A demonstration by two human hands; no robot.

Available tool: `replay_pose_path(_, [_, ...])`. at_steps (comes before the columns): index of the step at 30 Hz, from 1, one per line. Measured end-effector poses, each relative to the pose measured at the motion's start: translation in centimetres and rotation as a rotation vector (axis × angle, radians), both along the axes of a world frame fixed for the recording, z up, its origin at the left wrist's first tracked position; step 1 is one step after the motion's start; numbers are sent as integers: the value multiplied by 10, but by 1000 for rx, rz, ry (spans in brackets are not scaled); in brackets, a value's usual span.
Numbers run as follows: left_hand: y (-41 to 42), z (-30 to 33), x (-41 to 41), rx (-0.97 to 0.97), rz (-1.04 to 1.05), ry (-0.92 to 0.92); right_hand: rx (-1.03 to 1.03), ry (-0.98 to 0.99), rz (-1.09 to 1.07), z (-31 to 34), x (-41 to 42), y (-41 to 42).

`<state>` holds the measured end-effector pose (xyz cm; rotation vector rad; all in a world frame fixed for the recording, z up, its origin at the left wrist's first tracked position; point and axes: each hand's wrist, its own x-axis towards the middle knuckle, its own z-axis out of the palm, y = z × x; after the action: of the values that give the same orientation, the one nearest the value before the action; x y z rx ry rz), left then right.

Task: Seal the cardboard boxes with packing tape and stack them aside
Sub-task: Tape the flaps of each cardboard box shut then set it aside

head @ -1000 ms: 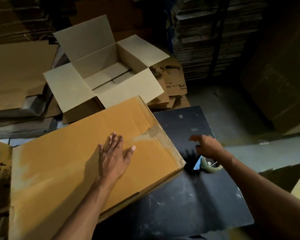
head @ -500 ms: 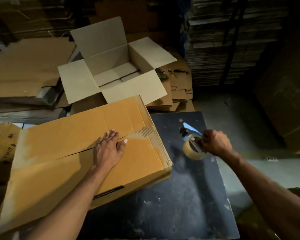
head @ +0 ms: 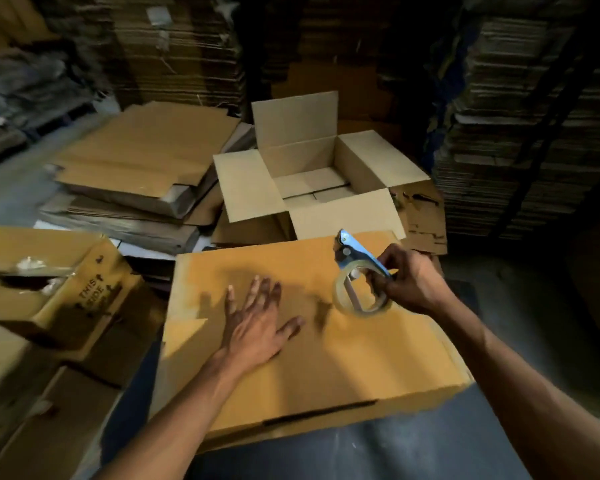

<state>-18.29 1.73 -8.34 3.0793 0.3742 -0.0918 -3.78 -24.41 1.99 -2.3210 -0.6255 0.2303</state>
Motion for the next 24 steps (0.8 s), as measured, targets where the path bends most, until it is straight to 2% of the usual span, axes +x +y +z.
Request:
replay_pose_path(4, [93, -13, -63, 16, 119, 180, 95, 201, 53, -16, -13, 61])
replay_pose_path(8, [106, -18, -67, 4, 81, 193, 99, 293, 109, -23, -20, 101])
replay_pose_path(10, [104, -15, -65, -10, 95, 178, 73, 265, 154, -22, -22, 114])
replay_pose_path(12, [103, -11, -66, -59, 125, 84, 40, 220, 207, -21, -25, 123])
replay_pose_path(14, [101, 1, -63, -253, 182, -98, -3, 188, 220, -17, -29, 131])
replay_pose_path(17, [84, 35, -61, -720, 302, -408, -88, 100, 249, -11, -36, 138])
replay_pose_path(18, [77, 47, -61, -867, 344, -449, -122, 72, 265, -7, -40, 141])
replay_pose_path(21, [61, 77, -57, -1398, 530, -397, -260, -61, 310, -4, -56, 150])
replay_pose_path(22, [58, 81, -57, -1519, 582, -374, -322, -144, 325, -4, -62, 153])
replay_pose_path(24, [57, 86, -60, -1630, 631, -372, -420, -341, 362, -7, -72, 159])
